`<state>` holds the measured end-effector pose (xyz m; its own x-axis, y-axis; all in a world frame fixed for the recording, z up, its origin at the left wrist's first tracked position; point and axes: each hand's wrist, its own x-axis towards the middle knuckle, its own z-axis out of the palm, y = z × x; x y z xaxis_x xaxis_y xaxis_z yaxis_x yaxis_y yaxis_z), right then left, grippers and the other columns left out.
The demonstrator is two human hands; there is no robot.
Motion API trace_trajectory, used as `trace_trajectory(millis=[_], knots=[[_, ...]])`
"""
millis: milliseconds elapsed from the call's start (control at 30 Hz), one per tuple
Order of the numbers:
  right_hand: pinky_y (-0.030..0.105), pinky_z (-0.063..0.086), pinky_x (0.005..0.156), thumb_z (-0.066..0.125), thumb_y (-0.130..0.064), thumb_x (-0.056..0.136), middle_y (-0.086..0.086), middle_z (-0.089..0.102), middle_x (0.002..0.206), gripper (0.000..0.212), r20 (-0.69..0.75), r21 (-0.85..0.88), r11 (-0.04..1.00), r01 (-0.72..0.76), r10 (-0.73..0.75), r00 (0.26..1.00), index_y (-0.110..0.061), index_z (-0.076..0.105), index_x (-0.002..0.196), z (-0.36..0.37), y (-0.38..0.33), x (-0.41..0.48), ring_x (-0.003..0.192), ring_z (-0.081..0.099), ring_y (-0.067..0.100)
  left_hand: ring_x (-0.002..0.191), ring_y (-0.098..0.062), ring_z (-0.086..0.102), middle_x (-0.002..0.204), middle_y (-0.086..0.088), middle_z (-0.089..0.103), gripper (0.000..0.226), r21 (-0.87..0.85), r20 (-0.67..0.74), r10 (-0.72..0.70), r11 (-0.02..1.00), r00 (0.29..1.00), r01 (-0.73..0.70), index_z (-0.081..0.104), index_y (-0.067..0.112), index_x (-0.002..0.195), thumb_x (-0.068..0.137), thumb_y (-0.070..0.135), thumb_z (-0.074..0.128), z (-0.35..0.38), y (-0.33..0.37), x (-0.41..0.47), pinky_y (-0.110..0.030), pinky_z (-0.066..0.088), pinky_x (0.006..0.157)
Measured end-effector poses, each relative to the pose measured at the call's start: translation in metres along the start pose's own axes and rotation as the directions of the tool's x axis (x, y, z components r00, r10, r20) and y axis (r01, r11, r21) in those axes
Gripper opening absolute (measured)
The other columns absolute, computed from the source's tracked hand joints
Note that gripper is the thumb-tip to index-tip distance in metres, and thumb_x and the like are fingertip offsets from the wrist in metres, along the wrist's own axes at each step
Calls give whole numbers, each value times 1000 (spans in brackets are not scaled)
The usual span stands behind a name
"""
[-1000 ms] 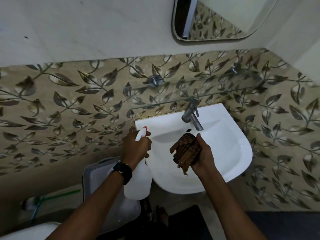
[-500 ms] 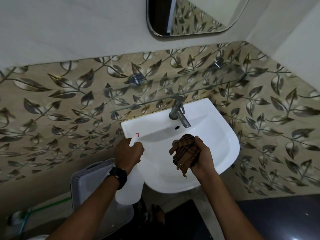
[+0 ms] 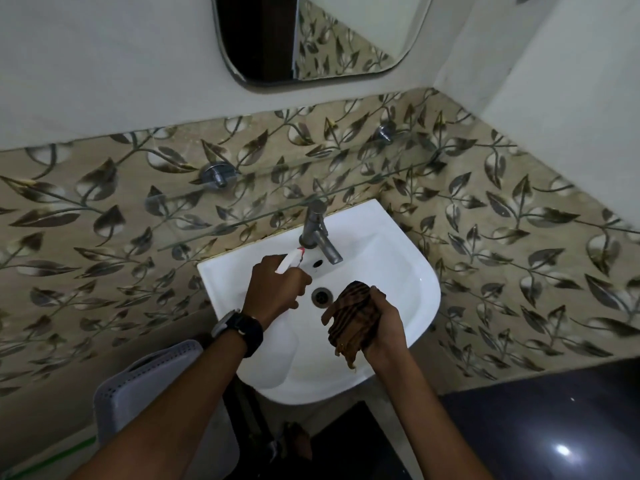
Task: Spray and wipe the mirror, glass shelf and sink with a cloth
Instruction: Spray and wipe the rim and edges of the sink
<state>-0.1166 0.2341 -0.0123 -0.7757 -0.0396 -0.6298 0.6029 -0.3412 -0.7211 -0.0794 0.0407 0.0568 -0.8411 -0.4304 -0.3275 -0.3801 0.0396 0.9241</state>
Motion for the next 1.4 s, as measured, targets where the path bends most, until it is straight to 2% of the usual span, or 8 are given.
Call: trace_trajectory(millis=[167, 267, 433, 600, 800, 967, 1200, 1400], knots=[[61, 43, 111, 74, -52, 78, 28, 70, 123, 72, -41, -3, 1000, 22, -22, 999, 2, 68, 124, -24, -8, 2, 118, 65, 46, 57, -35, 66, 72, -25, 74, 46, 170, -26, 74, 983, 997, -69, 71, -5, 73, 93, 33, 58, 29, 11, 26, -39, 60, 62], [60, 45, 110, 72, -51, 80, 29, 69, 123, 71, -66, 18, 999, 37, -36, 997, 4, 68, 123, -38, -12, 1, 117, 66, 46, 70, -39, 71, 73, -19, 75, 30, 228, 25, 131, 965, 991, -134, 68, 20, 63, 91, 22, 59, 45, 12, 31, -51, 63, 73], [45, 56, 85, 63, -45, 93, 29, 72, 116, 56, -124, 32, 999, 38, -34, 992, 4, 70, 118, -51, -17, -6, 112, 68, 46, 68, -36, 71, 72, -15, 75, 25, 247, 49, 155, 955, 987, -163, 78, 8, 86, 92, 23, 58, 61, 13, 39, -54, 65, 72], [51, 57, 97, 69, -42, 91, 21, 77, 108, 47, -187, 50, 999, 12, -2, 982, -1, 73, 115, -42, -9, -14, 105, 72, 41, 68, -30, 67, 83, -22, 77, 36, 216, 168, 132, 962, 977, -167, 76, -6, 89, 96, 26, 62, 78, 22, 35, -52, 60, 74], [50, 58, 96, 72, -26, 93, 18, 79, 100, 31, -141, 57, 998, -31, 39, 989, 1, 74, 109, -21, 8, -36, 96, 75, 37, 77, -26, 65, 111, -11, 81, 38, 238, 407, 54, 958, 912, -163, 82, 7, 107, 76, 23, 66, 77, 29, 26, -39, 50, 72], [50, 57, 87, 65, -29, 93, 29, 73, 111, 42, -98, 105, 990, -91, 101, 990, 6, 72, 113, -28, 20, -58, 97, 71, 44, 65, -25, 66, 95, -20, 82, 33, 286, 397, -2, 950, 918, -122, 80, 4, 101, 97, 32, 64, 73, 15, 19, -30, 47, 52], [22, 49, 44, 48, -9, 91, 13, 65, 53, 30, -266, 312, 937, 159, -75, 961, -1, 64, 67, -65, -20, -82, 40, 60, 24, 45, -22, 49, 54, -8, 60, 53, 327, 361, 31, 932, 932, -158, 67, -6, 68, 101, 35, 61, 67, 0, 3, -25, 39, 45], [29, 52, 62, 47, -9, 95, 3, 72, 60, 56, -345, 411, 865, 287, -144, 928, -15, 71, 45, -84, -49, -108, 50, 69, 18, 58, -27, 59, 66, -9, 69, 35, 303, 385, 3, 944, 923, -129, 76, 2, 87, 100, 30, 59, 64, -10, -15, -26, 46, 44]])
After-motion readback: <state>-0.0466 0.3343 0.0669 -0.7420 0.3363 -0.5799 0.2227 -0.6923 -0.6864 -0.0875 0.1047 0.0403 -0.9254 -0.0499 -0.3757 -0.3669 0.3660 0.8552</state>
